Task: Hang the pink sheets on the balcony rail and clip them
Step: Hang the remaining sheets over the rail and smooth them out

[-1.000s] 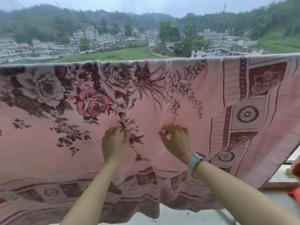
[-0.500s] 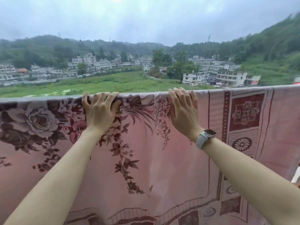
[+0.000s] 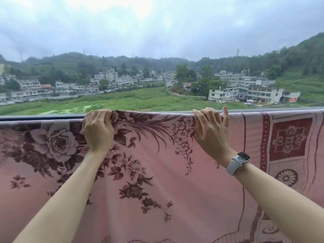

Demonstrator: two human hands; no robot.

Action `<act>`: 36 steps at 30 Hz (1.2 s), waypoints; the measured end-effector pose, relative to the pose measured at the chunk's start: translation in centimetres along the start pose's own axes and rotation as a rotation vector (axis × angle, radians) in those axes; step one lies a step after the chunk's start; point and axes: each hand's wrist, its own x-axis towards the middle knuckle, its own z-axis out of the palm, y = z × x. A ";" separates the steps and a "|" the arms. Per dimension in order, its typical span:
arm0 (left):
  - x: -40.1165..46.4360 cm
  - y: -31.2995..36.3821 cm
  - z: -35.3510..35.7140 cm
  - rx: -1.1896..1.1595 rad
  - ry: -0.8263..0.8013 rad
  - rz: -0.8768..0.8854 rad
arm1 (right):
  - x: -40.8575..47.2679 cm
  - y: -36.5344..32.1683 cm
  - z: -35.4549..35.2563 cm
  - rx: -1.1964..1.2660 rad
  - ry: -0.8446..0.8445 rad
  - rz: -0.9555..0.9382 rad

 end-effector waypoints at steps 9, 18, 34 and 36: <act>3.3 -5.6 -3.6 -0.087 -0.414 -0.107 | 1.7 -6.0 0.9 0.182 -0.068 -0.044; 4.3 -8.3 -5.6 0.134 0.035 -0.298 | 1.1 -7.5 2.9 0.096 0.009 -0.145; 0.0 -10.1 -6.2 0.177 0.123 -0.288 | -1.7 -6.4 2.0 0.232 0.039 -0.262; -0.2 -7.0 -5.4 0.186 0.140 -0.118 | -1.5 -5.7 0.6 0.250 0.075 -0.251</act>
